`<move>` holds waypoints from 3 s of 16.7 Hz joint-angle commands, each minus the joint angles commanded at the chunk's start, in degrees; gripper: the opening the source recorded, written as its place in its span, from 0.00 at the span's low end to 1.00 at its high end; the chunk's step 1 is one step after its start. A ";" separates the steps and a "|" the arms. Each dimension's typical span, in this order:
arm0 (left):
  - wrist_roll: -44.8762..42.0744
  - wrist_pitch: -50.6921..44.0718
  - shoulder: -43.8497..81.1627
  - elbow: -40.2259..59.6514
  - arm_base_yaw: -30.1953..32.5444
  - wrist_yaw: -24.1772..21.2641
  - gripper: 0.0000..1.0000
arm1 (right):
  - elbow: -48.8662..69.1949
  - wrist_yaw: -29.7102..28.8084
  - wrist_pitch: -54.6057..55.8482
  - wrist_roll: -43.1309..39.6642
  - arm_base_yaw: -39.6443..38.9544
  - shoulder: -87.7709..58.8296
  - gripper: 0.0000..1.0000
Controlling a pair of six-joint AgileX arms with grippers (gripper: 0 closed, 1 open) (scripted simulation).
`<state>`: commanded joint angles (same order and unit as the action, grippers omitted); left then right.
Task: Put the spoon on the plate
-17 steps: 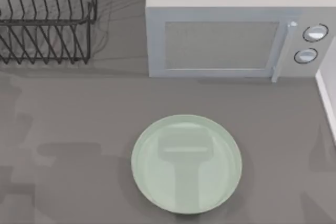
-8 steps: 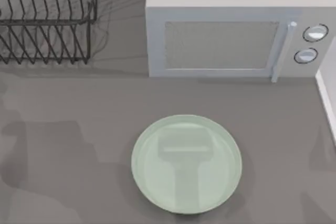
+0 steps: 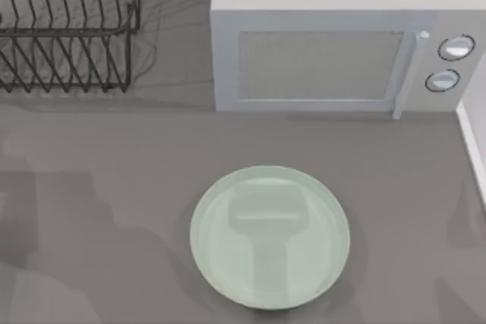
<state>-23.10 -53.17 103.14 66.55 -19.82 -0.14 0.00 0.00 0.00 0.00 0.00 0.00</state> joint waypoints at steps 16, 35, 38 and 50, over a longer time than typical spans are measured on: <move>-0.33 15.43 7.14 -8.25 -0.17 -0.03 0.62 | 0.00 0.00 0.00 0.00 0.00 0.00 1.00; -0.35 11.96 3.41 -6.33 -0.15 -0.91 0.00 | 0.00 0.00 0.00 0.00 0.00 0.00 1.00; -0.46 6.66 1.77 -3.01 -0.04 -0.92 0.00 | 0.00 0.00 0.00 0.00 0.00 0.00 1.00; -0.17 -9.49 -4.40 6.98 -0.05 -0.84 0.00 | 0.00 0.00 0.00 0.00 0.00 0.00 1.00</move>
<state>-23.26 -62.66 98.74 73.52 -19.86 -0.98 0.00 0.00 0.00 0.00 0.00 0.00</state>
